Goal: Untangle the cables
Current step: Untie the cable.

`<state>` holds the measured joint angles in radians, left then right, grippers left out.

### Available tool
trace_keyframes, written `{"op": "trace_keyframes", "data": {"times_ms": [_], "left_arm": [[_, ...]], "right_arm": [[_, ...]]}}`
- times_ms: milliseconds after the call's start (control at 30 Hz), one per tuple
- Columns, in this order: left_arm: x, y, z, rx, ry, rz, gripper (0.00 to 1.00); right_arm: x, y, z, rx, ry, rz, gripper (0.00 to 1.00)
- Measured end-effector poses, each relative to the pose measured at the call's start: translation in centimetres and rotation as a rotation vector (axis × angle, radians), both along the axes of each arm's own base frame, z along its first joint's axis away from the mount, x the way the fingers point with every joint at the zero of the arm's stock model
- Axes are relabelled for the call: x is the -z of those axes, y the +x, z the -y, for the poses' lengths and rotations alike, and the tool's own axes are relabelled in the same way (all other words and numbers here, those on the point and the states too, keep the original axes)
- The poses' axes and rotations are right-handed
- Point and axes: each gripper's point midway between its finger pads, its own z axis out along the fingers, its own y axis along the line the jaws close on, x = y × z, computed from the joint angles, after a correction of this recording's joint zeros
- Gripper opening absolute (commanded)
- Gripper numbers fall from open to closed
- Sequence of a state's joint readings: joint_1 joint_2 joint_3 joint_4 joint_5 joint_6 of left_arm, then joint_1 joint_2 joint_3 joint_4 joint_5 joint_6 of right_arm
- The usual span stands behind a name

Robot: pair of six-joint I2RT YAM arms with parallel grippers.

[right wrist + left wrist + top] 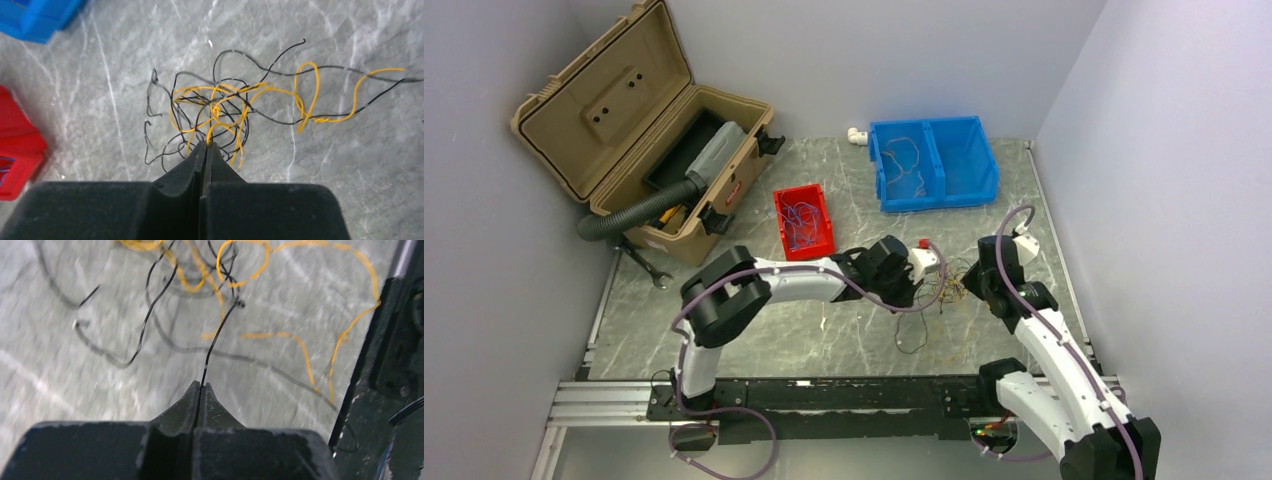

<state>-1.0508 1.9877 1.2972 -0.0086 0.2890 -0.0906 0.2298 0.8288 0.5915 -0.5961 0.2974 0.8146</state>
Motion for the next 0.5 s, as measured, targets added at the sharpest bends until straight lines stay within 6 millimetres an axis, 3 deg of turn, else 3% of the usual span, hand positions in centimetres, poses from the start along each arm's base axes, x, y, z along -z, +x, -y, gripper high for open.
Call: {"op": "trace_keyframes", "data": {"times_ms": [133, 367, 500], "left_arm": [[-0.7, 0.3, -3.4, -0.075, 0.029, 0.027, 0.0], [-6.7, 3.8, -9.9, -0.275, -0.095, 0.054, 0.0], [-8.5, 3.8, -13.0, -0.364, -0.134, 0.077, 0.0]], "right_arm": [[-2.5, 0.4, 0.9, 0.035, -0.024, 0.064, 0.0], [-6.6, 0.7, 2.8, 0.116, -0.078, 0.142, 0.0], [-8.0, 0.5, 3.8, 0.16, -0.108, 0.172, 0.0]]}}
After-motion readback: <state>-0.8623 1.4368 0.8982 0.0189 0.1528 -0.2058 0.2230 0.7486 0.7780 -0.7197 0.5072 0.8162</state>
